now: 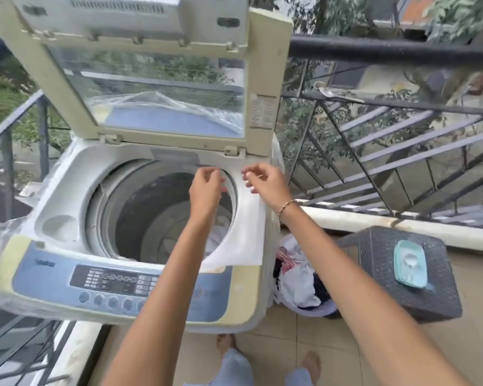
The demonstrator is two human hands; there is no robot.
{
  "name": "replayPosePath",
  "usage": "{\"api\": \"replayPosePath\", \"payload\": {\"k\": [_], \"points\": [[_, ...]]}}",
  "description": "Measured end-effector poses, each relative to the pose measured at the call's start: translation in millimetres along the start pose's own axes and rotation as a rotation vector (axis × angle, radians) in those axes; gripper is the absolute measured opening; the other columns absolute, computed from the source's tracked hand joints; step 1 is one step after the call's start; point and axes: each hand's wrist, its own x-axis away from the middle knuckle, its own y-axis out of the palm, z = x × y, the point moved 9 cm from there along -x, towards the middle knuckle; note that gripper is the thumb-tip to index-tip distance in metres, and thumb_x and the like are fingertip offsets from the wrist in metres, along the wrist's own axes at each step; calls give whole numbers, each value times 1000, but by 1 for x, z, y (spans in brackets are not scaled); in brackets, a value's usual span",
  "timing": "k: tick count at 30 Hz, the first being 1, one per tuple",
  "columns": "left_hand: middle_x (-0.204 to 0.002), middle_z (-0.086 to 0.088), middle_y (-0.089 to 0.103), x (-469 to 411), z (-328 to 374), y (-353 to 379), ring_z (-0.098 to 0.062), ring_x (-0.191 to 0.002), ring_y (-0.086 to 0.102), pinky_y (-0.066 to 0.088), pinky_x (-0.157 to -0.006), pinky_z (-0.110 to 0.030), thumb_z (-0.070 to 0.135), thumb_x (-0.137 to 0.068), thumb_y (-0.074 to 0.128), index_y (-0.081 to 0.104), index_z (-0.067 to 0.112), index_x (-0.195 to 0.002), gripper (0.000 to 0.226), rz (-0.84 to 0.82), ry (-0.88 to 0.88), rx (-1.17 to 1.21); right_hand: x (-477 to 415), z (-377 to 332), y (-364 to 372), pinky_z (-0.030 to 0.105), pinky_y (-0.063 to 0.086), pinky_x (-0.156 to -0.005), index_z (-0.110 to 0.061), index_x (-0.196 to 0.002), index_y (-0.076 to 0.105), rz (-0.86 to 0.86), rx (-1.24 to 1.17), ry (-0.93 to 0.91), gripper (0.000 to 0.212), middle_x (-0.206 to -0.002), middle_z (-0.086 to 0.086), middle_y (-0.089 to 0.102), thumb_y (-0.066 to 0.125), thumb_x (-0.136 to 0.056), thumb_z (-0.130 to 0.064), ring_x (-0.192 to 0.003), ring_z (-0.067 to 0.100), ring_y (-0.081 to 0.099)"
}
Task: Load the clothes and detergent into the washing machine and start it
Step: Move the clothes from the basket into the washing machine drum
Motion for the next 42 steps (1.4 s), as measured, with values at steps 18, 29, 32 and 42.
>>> {"api": "replayPosePath", "payload": {"k": [18, 29, 32, 42], "points": [[-86, -8, 64, 87, -239, 295, -23, -79, 60, 47, -72, -33, 23, -95, 45, 57, 15, -85, 18, -364, -322, -258, 71, 377, -196, 21, 49, -55, -21, -73, 59, 283, -152, 614, 24, -70, 3, 62, 52, -93, -9, -59, 13, 56], [-110, -14, 65, 74, -468, 274, -31, -99, 62, 48, -83, -37, 36, -83, 45, 46, 26, -77, 11, -457, -672, -629, 103, 612, -94, 41, 49, -94, -14, -127, 55, -40, -56, 1030, 39, -107, 6, 55, 55, -88, -18, -92, 23, 55], [-112, -10, 64, 70, -479, 262, -30, -103, 61, 43, -80, -32, 25, -94, 43, 50, 19, -92, 9, -439, -678, -625, 107, 631, -69, 45, 48, -97, -26, -145, 29, -74, -47, 1077, 68, -135, 7, 44, 62, -85, -23, -112, 29, 53], [-101, -1, 59, 54, -496, 246, -20, -90, 55, 42, -68, -27, 22, -94, 44, 55, 13, -104, 18, -325, -687, -528, 111, 635, -65, 30, 57, -58, -9, -131, 45, 202, -177, 1183, 54, -105, 10, 57, 65, -81, -5, -65, 15, 62]]}}
